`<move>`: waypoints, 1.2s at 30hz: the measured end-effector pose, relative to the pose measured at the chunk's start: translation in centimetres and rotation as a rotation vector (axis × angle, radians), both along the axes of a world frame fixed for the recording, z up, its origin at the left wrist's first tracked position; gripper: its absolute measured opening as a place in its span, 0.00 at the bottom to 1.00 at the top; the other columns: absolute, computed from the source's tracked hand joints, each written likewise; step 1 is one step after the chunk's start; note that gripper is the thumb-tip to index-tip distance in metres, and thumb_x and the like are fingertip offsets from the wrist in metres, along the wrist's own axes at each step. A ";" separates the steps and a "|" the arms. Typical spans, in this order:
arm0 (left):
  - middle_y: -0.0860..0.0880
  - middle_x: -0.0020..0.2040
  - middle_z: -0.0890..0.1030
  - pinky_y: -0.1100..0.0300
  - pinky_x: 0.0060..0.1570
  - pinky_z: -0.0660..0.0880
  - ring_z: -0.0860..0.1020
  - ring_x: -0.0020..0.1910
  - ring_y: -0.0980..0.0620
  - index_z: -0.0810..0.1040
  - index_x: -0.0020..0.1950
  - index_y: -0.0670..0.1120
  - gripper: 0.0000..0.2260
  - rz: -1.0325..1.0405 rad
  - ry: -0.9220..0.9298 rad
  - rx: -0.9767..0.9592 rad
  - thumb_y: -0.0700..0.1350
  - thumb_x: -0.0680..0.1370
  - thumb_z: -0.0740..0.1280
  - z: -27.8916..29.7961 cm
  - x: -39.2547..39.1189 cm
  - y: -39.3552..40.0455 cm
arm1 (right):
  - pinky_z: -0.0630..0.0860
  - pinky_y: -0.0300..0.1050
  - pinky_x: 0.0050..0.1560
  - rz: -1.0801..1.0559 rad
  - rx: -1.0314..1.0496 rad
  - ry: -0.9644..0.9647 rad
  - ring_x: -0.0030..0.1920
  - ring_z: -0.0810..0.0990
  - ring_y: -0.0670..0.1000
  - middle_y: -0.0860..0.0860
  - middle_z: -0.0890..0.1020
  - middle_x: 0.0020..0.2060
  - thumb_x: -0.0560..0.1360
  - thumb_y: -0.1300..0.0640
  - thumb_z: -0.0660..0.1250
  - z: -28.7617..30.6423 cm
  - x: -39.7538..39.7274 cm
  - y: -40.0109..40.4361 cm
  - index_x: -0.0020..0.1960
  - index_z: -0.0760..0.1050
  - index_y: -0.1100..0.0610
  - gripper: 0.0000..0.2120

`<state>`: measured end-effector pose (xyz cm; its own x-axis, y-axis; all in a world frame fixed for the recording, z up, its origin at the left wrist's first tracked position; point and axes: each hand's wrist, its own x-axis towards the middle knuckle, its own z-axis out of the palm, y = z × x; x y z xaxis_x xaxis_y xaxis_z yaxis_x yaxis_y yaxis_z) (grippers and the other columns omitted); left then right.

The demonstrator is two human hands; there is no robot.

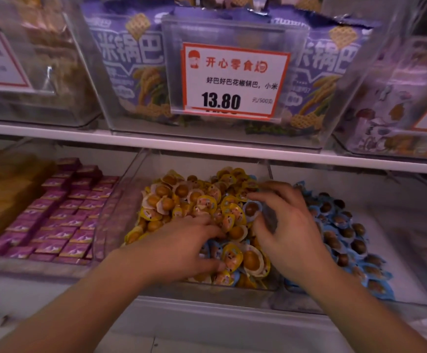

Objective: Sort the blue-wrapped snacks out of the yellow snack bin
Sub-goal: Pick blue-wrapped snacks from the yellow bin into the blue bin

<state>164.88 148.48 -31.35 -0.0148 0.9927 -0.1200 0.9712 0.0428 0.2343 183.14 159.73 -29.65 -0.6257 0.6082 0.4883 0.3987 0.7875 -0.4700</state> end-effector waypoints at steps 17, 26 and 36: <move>0.60 0.40 0.78 0.71 0.36 0.71 0.76 0.42 0.67 0.81 0.46 0.55 0.05 0.092 -0.255 0.031 0.50 0.73 0.75 1.0 -0.8 0.0 | 0.66 0.36 0.64 0.034 0.003 0.010 0.63 0.71 0.49 0.49 0.77 0.56 0.74 0.63 0.69 0.0 0.1 0.1 0.56 0.82 0.55 0.12; 0.55 0.34 0.82 0.69 0.35 0.72 0.79 0.36 0.61 0.81 0.39 0.50 0.09 0.344 -0.473 0.427 0.37 0.73 0.74 2.1 -0.7 0.1 | 0.73 0.49 0.63 0.044 0.022 0.093 0.62 0.75 0.51 0.49 0.77 0.56 0.74 0.62 0.69 0.7 0.1 -0.2 0.55 0.82 0.56 0.11; 0.33 0.46 0.83 0.47 0.46 0.76 0.79 0.42 0.41 0.84 0.42 0.42 0.05 0.699 -1.563 0.503 0.39 0.68 0.72 3.1 1.2 -1.6 | 0.81 0.45 0.46 0.314 -1.253 0.459 0.53 0.84 0.47 0.44 0.85 0.53 0.67 0.44 0.72 2.3 -4.1 -5.0 0.59 0.78 0.40 0.20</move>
